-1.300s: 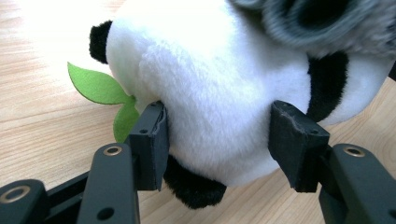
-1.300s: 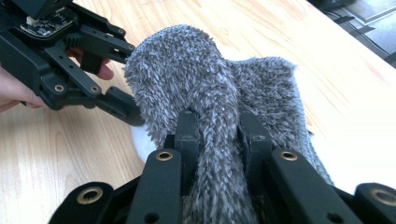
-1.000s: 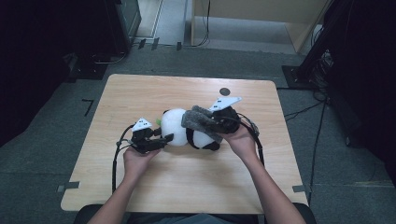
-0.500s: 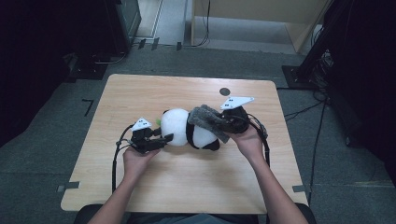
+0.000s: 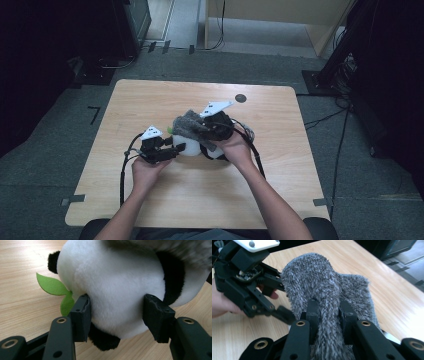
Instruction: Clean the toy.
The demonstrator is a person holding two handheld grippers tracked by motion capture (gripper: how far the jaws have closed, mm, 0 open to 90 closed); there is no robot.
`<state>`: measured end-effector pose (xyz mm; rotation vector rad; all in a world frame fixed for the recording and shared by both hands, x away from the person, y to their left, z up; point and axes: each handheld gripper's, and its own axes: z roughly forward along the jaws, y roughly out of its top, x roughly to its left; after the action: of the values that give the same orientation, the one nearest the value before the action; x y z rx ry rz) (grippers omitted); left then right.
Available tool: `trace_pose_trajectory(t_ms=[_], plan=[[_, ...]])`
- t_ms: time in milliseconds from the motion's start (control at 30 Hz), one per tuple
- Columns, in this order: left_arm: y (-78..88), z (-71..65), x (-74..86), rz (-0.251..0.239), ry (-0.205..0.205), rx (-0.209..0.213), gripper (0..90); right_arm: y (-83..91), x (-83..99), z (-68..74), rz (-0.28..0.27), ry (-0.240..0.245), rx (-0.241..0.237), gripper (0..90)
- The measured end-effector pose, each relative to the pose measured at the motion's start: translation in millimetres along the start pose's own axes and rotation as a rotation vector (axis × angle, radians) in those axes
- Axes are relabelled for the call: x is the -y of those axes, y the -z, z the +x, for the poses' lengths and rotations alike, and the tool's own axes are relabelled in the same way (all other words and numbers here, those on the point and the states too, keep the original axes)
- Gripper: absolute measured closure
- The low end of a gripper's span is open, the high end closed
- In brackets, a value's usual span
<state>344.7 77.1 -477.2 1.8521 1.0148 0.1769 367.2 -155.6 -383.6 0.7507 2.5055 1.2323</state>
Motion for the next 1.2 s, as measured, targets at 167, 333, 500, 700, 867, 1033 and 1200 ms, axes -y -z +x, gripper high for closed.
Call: trace_pose_trajectory(t_ms=[167, 333, 500, 700, 867, 1033, 1200], plan=[[0.6, 0.0, -0.3, 0.002, -0.003, -0.003, 43.7, -21.5, -3.4, 2.5, 0.023, -0.013, -0.027, 75.2], [0.8, 0.3, -0.3, 0.004, -0.003, -0.008, 44.4, -33.7, 3.3, -0.3, 0.038, -0.04, -0.051, 75.1], [0.5, 0.1, -0.2, 0.003, -0.005, -0.01, 44.8, -24.8, 6.9, -1.3, 0.061, -0.028, -0.039, 75.0], [-0.2, 0.3, -0.1, 0.003, -0.011, -0.014, 44.6, 2.0, 19.6, -8.3, 0.073, -0.021, 0.002, 75.0], [-0.7, 0.3, -0.3, 0.001, -0.007, -0.013, 44.6, 28.3, 32.5, -18.3, 0.046, -0.05, 0.022, 74.8], [-0.6, 0.3, -0.3, 0.002, -0.004, -0.013, 44.3, 49.4, 43.6, -25.5, 0.027, -0.07, 0.047, 74.8], [-0.5, 1.1, -0.2, -0.001, -0.002, -0.006, 43.5, 61.0, 54.9, -31.3, 0.012, -0.096, 0.057, 74.8]])
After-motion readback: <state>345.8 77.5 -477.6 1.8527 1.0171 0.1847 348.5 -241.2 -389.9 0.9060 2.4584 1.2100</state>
